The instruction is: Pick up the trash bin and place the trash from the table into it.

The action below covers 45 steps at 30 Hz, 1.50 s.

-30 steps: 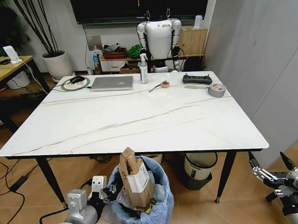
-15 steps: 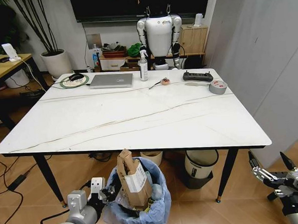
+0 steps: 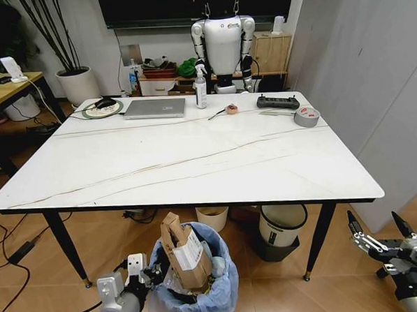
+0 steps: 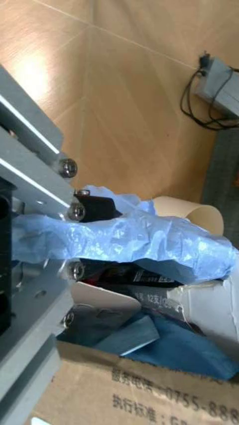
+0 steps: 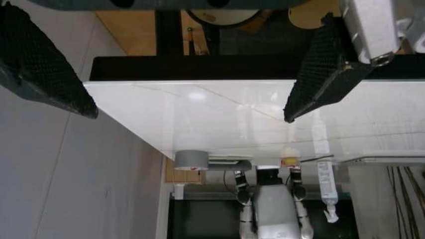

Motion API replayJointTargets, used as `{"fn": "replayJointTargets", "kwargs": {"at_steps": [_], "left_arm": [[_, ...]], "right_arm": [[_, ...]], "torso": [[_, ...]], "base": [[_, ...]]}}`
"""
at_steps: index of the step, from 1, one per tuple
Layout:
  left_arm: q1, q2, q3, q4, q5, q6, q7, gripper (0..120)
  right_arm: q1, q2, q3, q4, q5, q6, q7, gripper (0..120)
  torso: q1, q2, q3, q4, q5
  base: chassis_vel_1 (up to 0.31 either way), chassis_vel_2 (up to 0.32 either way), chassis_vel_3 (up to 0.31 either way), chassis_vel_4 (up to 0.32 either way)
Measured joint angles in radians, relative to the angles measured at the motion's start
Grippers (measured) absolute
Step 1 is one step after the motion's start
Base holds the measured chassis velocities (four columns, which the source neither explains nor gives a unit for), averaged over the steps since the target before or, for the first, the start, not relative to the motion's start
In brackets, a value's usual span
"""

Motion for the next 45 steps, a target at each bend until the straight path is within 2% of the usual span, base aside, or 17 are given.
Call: {"fn": "replayJointTargets", "kwargs": {"at_steps": [12,21,28,33,43,45], "left_arm": [[0.031,-0.031,-0.024,0.009,0.021,-0.003,0.001,0],[0.036,-0.032,-0.027,0.01,0.026,-0.005,0.002,0],[0.017,-0.046,-0.026,0.044,0.034,-0.009,0.007,0],[0.008,-0.055,-0.024,0.052,0.034,-0.009,0.007,0],[-0.023,-0.079,-0.016,0.094,0.035,-0.01,0.009,0],[-0.025,-0.08,-0.015,0.094,0.035,-0.01,0.009,0]], "right_arm": [[0.0,0.0,0.0,0.0,0.0,0.0,0.0,100],[0.0,0.0,0.0,0.0,0.0,0.0,0.0,100],[0.0,0.0,0.0,0.0,0.0,0.0,0.0,100],[0.0,0.0,0.0,0.0,0.0,0.0,0.0,100],[0.0,0.0,0.0,0.0,0.0,0.0,0.0,100],[0.0,0.0,0.0,0.0,0.0,0.0,0.0,100]], "torso": [[-0.025,-0.059,-0.033,0.0,0.0001],[-0.03,-0.07,-0.04,0.0,0.0001],[-0.049,-0.113,-0.064,-0.0001,0.0],[-0.056,-0.129,-0.074,0.0,0.0],[-0.085,-0.201,-0.116,0.0,0.0],[-0.086,-0.204,-0.118,0.0,0.0]], "base": [[0.0,0.0,0.0,0.0],[0.0,0.0,0.0,0.0],[0.0,0.0,0.0,0.0],[0.0,0.0,0.0,0.0],[0.0,0.0,0.0,0.0],[0.0,0.0,0.0,0.0]]}}
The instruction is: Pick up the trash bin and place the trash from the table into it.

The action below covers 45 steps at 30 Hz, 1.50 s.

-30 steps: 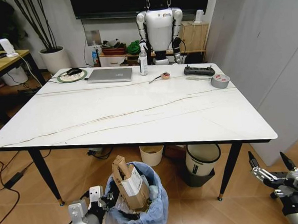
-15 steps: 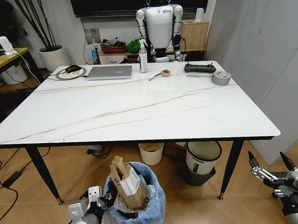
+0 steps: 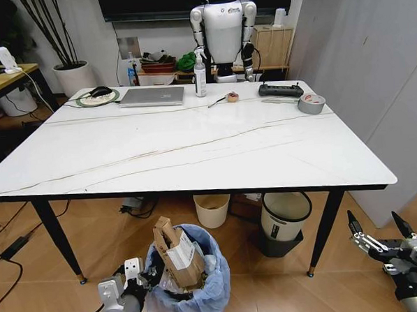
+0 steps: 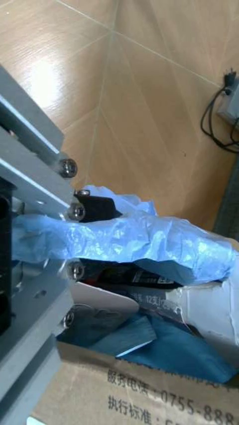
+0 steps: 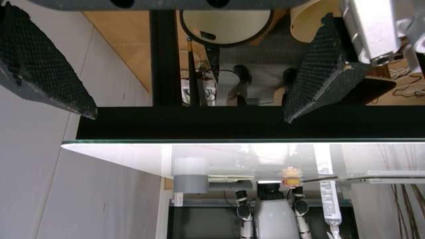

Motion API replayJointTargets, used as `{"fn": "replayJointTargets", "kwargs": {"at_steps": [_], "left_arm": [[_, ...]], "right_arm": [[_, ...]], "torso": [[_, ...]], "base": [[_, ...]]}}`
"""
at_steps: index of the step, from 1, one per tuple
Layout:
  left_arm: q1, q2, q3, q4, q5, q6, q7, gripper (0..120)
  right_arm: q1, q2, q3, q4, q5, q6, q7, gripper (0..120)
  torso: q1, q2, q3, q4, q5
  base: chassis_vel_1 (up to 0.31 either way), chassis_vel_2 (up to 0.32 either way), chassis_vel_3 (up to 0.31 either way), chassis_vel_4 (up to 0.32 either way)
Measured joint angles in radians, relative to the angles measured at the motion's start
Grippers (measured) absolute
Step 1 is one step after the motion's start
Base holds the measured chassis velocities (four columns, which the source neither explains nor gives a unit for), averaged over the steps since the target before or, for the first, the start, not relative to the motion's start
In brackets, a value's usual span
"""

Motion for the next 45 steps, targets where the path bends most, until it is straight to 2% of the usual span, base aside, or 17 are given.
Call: {"fn": "replayJointTargets", "kwargs": {"at_steps": [18,35,45], "left_arm": [[-0.001,-0.03,0.011,0.039,0.019,-0.003,0.01,0],[-0.022,-0.066,0.001,0.112,0.037,-0.015,0.028,0],[-0.022,-0.072,-0.003,0.119,0.048,-0.019,0.032,0]], "right_arm": [[0.0,0.0,0.0,0.0,0.0,0.0,0.0,100],[0.0,0.0,0.0,0.0,0.0,0.0,0.0,100],[0.0,0.0,0.0,0.0,0.0,0.0,0.0,100]], "torso": [[-0.031,-0.075,-0.044,0.0,0.0],[-0.063,-0.151,-0.088,0.0,0.0],[-0.078,-0.195,-0.117,0.0,0.0]], "base": [[0.0,0.0,0.0,0.0],[0.0,0.0,0.0,0.0],[0.0,0.0,0.0,0.0]]}}
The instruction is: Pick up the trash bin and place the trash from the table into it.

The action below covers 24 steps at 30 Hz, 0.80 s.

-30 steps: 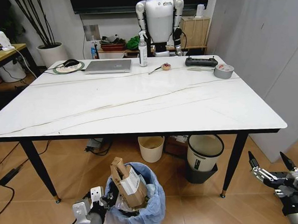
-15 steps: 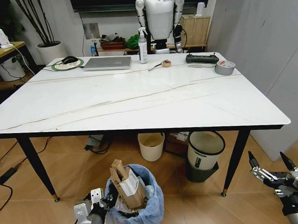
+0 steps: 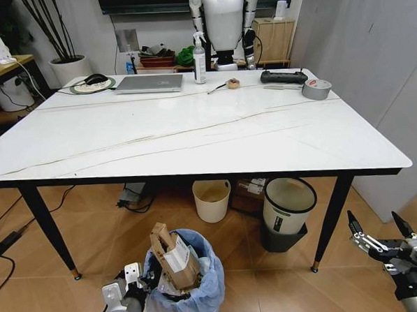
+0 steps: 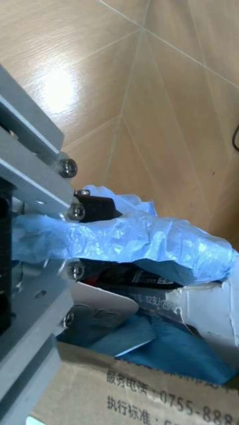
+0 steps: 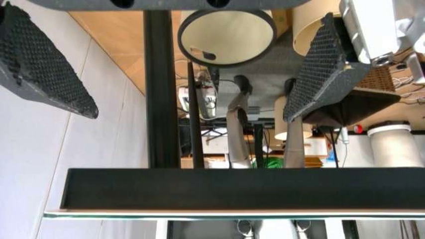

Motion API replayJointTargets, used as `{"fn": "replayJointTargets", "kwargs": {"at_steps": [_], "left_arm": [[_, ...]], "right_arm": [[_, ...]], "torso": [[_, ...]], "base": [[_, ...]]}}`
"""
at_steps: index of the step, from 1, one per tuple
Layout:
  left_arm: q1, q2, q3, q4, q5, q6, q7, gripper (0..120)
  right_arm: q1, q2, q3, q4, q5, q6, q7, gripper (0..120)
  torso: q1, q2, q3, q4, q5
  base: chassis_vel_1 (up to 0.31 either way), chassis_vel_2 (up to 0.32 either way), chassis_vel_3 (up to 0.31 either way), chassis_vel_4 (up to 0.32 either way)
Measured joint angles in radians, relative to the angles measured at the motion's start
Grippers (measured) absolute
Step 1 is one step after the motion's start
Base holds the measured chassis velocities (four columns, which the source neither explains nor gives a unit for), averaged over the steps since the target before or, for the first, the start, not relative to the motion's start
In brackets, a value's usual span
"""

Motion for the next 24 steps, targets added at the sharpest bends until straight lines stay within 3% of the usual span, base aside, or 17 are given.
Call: {"fn": "replayJointTargets", "kwargs": {"at_steps": [24], "left_arm": [[0.014,-0.017,0.003,0.013,0.029,-0.011,0.007,0]], "right_arm": [[0.0,0.0,0.0,0.0,0.0,0.0,0.0,100]], "torso": [[-0.038,-0.097,-0.059,0.0,0.0]], "base": [[0.0,0.0,0.0,0.0]]}}
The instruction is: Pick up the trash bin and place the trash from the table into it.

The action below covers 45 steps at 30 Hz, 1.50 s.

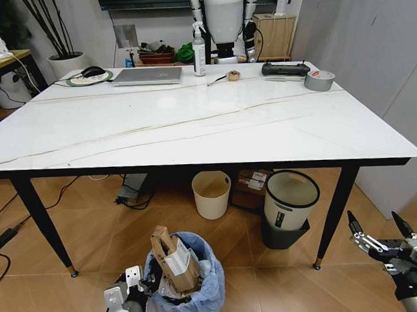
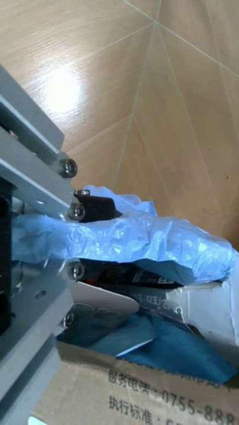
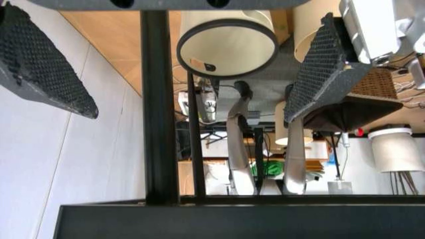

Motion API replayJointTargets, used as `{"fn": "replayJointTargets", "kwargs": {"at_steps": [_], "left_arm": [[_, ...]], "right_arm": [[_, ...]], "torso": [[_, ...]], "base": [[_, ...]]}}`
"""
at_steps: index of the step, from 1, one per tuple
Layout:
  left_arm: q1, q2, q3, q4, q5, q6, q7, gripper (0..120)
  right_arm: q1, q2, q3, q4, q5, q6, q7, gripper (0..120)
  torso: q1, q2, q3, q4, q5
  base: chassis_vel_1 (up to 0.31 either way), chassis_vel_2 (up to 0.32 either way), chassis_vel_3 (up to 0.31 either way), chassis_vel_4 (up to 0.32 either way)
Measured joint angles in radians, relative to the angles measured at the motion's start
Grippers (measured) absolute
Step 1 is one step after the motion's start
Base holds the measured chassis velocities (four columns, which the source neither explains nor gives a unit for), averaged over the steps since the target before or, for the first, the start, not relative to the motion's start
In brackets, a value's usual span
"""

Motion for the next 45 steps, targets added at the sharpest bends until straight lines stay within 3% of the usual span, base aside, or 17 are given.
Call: {"fn": "replayJointTargets", "kwargs": {"at_steps": [45], "left_arm": [[-0.049,-0.015,-0.006,0.075,0.008,-0.007,0.01,0]], "right_arm": [[0.0,0.0,0.0,0.0,0.0,0.0,0.0,100]], "torso": [[-0.056,-0.178,-0.121,0.0,0.0]], "base": [[0.0,0.0,0.0,0.0]]}}
